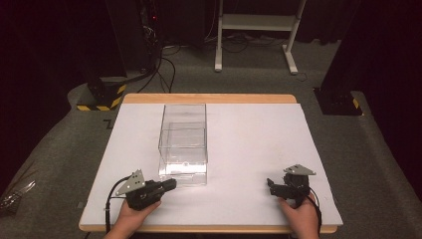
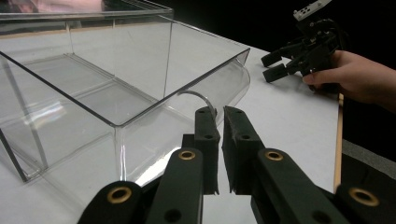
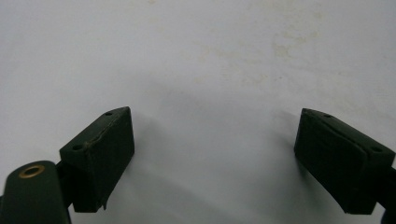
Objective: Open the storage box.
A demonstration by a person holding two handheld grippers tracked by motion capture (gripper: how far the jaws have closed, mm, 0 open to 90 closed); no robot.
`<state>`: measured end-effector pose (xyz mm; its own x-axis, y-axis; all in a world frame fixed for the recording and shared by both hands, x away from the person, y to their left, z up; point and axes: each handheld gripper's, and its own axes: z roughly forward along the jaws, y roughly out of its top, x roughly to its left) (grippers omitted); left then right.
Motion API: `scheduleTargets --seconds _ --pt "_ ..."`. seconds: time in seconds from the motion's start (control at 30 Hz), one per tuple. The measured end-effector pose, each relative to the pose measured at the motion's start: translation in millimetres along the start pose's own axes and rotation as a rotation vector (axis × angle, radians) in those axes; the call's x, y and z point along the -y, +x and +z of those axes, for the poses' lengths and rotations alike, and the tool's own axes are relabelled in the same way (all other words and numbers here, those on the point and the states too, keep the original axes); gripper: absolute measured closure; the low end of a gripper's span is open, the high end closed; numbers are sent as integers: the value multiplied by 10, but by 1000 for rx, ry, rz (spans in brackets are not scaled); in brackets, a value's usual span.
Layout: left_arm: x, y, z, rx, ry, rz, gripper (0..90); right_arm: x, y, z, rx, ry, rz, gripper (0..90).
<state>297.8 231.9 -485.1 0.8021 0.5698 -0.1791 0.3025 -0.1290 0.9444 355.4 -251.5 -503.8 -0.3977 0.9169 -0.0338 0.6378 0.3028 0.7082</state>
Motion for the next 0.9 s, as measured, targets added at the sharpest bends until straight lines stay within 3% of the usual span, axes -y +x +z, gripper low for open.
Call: scheduleTargets --seconds 0.53,0.9 --pt "64 -163 -98 40 29 12 849 1 1 1 -1 -3 -2 124" --pt "101 -163 -163 35 18 7 841 0 1 -1 -1 -2 -5 127"
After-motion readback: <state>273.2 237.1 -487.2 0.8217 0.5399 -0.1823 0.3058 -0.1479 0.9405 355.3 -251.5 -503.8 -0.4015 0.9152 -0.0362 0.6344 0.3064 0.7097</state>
